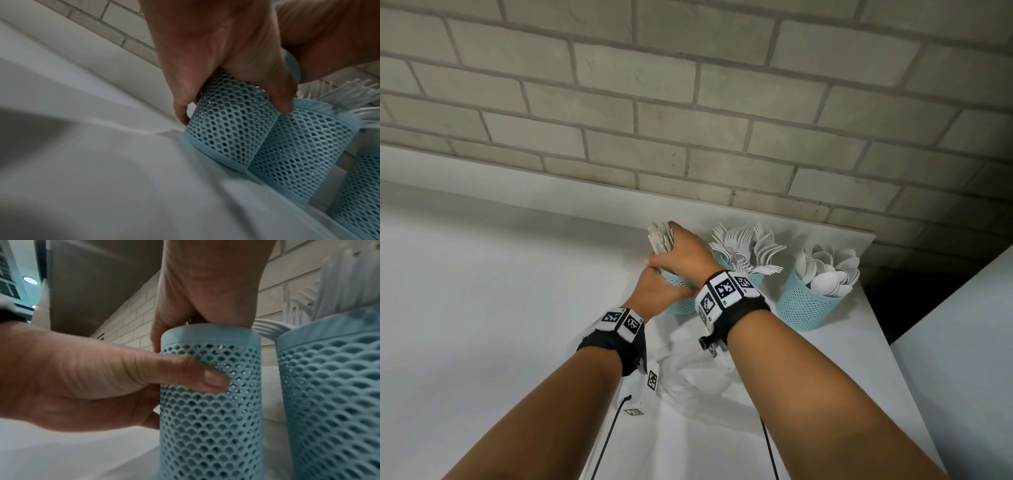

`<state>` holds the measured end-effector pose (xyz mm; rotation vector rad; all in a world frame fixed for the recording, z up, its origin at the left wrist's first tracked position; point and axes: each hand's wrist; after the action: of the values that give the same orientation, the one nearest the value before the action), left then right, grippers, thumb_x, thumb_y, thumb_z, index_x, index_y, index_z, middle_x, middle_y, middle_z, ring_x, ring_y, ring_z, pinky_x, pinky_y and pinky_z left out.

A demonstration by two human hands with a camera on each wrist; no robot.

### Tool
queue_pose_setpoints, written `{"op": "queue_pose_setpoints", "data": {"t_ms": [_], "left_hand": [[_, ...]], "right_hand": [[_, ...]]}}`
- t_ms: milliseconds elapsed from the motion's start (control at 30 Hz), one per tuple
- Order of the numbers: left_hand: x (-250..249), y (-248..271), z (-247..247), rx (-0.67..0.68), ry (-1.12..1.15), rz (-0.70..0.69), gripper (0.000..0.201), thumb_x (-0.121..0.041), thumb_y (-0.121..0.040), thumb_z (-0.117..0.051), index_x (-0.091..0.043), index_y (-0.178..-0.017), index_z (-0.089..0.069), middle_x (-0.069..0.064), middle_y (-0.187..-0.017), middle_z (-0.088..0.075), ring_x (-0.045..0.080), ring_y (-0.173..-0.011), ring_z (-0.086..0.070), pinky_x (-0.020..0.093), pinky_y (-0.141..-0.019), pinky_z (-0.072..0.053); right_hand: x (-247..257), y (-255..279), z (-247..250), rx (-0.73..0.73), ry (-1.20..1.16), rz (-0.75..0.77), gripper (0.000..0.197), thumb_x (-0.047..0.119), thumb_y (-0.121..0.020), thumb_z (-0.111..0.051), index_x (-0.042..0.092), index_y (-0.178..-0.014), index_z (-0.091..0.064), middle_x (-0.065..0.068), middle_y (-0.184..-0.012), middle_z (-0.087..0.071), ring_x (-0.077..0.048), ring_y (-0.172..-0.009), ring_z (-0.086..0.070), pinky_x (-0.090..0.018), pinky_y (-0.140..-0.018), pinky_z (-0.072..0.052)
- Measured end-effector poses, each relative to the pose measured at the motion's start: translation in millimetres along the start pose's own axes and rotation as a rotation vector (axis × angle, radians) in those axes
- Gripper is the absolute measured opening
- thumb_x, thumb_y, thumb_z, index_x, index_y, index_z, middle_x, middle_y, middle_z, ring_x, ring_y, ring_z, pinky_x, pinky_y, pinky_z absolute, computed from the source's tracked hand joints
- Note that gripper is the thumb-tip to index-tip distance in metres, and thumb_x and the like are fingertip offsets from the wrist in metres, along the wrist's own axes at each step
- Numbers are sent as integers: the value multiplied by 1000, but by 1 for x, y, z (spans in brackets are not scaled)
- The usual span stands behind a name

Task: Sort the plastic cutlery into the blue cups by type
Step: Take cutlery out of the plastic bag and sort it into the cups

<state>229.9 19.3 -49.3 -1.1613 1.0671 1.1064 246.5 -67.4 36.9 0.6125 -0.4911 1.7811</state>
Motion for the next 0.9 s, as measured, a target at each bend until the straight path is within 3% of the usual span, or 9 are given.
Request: {"op": "queue_pose_setpoints", "data": {"t_ms": [33, 100, 233, 333, 433, 600, 733, 800, 900], "left_hand": [[2, 0, 0, 2, 1, 14, 70, -10, -55, -87, -8, -117, -56, 3, -106, -68, 8, -96, -66, 30, -87, -52], [5, 0, 0, -5, -7, 26, 84, -24, -48, -88, -10, -122, -51, 4, -108, -68, 12, -98, -66, 33, -88, -54], [11, -3, 0, -39, -38, 18, 95, -20, -47, -91, -15, -128, -41, 2, -116, -62, 14, -106, -63, 38, -91, -53], [13, -3, -1, -50, -56, 3, 94, -20, -46, -92, -15, -126, -43, 3, -114, -63, 16, -105, -63, 43, -91, -54], [12, -3, -1, -51, -25, 22, 96, -24, -45, -91, -14, -127, -42, 4, -115, -63, 16, -105, -63, 42, -92, -53], [14, -4, 0, -33, -37, 35, 97, -27, -45, -93, -14, -127, -43, 5, -116, -63, 19, -106, -63, 47, -92, -52], [13, -4, 0, -19, -66, 33, 97, -32, -46, -94, -12, -127, -43, 5, -115, -64, 20, -106, -64, 47, -92, -52], [11, -3, 0, -3, -63, 21, 96, -25, -50, -92, -12, -130, -40, 4, -117, -63, 16, -109, -63, 40, -94, -51], [7, -1, -2, -11, -13, 11, 99, -20, -50, -88, -13, -133, -35, 1, -119, -62, 9, -108, -62, 30, -94, -50]], "right_hand": [[0, -1, -1, -23, -20, 10, 38, 31, -70, -71, 18, -102, -53, 0, -94, -65, -21, -86, -60, -34, -77, -51], [-1, 1, -2, -59, -89, 48, 23, 24, -75, -66, 17, -88, -48, 2, -82, -60, -17, -73, -55, -26, -62, -44], [-5, 2, 1, -182, -479, 34, 14, 10, -80, -61, 11, -92, -54, -4, -81, -60, -20, -78, -60, -33, -73, -50], [-10, 3, 3, -243, -604, 3, 15, 5, -79, -59, 14, -90, -54, 3, -75, -57, -15, -71, -58, -25, -67, -49], [-11, 4, 1, -322, -565, 30, 21, 8, -82, -62, 16, -95, -48, 8, -76, -54, -6, -68, -56, -14, -60, -47], [-9, 3, -2, -370, -547, 11, 45, 13, -82, -64, 19, -122, -44, 1, -81, -58, -14, -72, -59, -31, -72, -54], [-9, 4, -2, -303, -505, -3, 70, 19, -78, -72, 24, -135, -33, -8, -107, -59, -22, -95, -62, -38, -85, -54], [-7, 4, -3, -247, -425, 8, 80, 28, -74, -77, 27, -138, -29, -7, -120, -56, -22, -107, -58, -39, -90, -52], [-5, 3, -4, -264, -298, -29, 87, 39, -71, -78, 27, -141, -27, -9, -125, -49, -23, -113, -54, -36, -93, -48]]}}
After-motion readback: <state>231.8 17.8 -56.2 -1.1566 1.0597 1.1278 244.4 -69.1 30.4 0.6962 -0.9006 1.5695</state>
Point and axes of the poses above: each hand's wrist, its own y-axis away from the middle knuckle, its own z-axis out of the back of the hand, x = y × z
